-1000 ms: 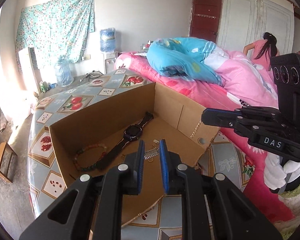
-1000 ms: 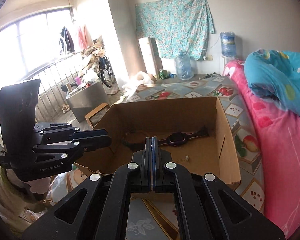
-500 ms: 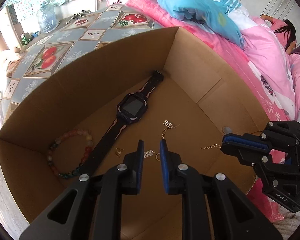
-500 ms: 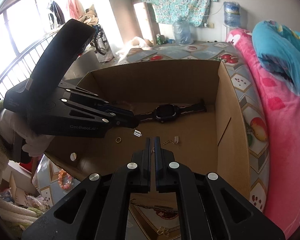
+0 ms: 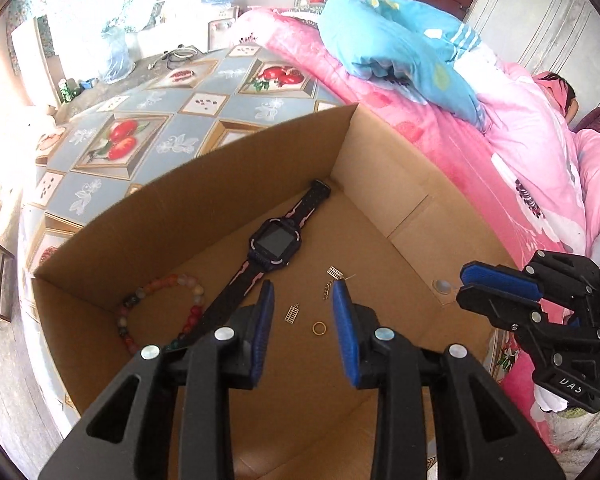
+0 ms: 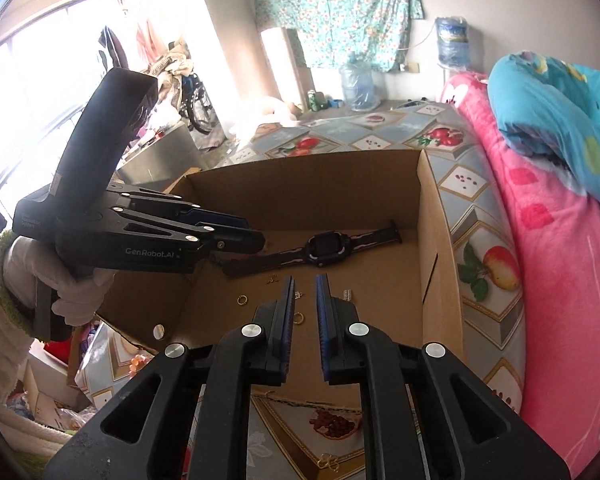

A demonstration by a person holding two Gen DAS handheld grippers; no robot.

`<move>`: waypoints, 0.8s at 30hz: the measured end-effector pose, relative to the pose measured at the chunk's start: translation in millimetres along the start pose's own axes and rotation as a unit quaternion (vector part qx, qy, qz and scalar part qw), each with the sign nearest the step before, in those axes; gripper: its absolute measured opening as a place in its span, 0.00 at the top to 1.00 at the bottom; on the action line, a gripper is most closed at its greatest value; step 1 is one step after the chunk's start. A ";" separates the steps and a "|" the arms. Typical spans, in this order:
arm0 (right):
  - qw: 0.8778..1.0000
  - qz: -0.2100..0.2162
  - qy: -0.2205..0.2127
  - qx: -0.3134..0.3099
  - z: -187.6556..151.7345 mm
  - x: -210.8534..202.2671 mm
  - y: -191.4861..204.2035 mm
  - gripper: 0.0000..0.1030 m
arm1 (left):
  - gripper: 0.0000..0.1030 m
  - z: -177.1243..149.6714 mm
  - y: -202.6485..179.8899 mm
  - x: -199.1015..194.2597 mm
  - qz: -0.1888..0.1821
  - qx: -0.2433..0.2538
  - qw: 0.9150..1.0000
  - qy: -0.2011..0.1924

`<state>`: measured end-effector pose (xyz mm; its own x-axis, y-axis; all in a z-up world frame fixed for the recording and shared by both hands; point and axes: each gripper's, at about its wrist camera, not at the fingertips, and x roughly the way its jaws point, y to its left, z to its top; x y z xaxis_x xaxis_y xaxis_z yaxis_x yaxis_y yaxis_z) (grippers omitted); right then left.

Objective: Organize jewelry
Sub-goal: 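Open the left gripper inside the box while the right gripper opens above it, then move both grippers back over the table toward the remaining charms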

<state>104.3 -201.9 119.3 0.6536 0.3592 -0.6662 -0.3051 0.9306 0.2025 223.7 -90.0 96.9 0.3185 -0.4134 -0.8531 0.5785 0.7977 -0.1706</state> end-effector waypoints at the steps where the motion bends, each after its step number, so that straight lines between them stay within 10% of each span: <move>1: 1.000 -0.001 -0.009 -0.001 -0.9 -7.5 2.0 0.83 | 0.71 -2.6 -1.3 -10.7 0.002 0.001 1.000 -0.014; 13: 0.994 -0.045 -0.095 -0.015 -57.7 -81.5 27.6 0.43 | 0.52 -127.6 14.3 -135.8 0.057 -0.050 0.977 -0.197; 24: 0.992 -0.118 -0.042 0.032 -116.8 -70.6 20.8 0.30 | 0.47 -229.0 10.9 -106.3 0.083 -0.095 0.980 -0.153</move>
<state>-29.1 -216.1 86.7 0.7579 0.1336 -0.6386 -0.0946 0.9910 0.0951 24.2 63.2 72.7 0.6235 -0.3598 -0.6941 0.3582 0.9206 -0.1554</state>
